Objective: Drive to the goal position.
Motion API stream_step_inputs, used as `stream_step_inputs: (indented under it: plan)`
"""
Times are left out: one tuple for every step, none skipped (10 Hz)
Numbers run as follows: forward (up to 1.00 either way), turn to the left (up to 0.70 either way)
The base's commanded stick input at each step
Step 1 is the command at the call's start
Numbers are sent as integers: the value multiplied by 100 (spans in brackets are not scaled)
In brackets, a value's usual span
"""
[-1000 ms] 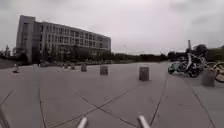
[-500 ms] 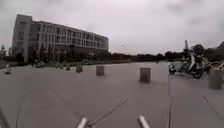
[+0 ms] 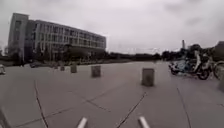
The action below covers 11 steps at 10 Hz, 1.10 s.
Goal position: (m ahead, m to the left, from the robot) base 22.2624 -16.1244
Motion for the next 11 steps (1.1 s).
stream_step_inputs:
  plan:
    - [100,-22]
    - [100,-2]
    - [100,-14]
    - [100,-26]
    - [100,-10]
    - [100,-5]
    - [100,-27]
    - [100,-2]
    - [100,-6]
    - [100,-24]
    - [100,-2]
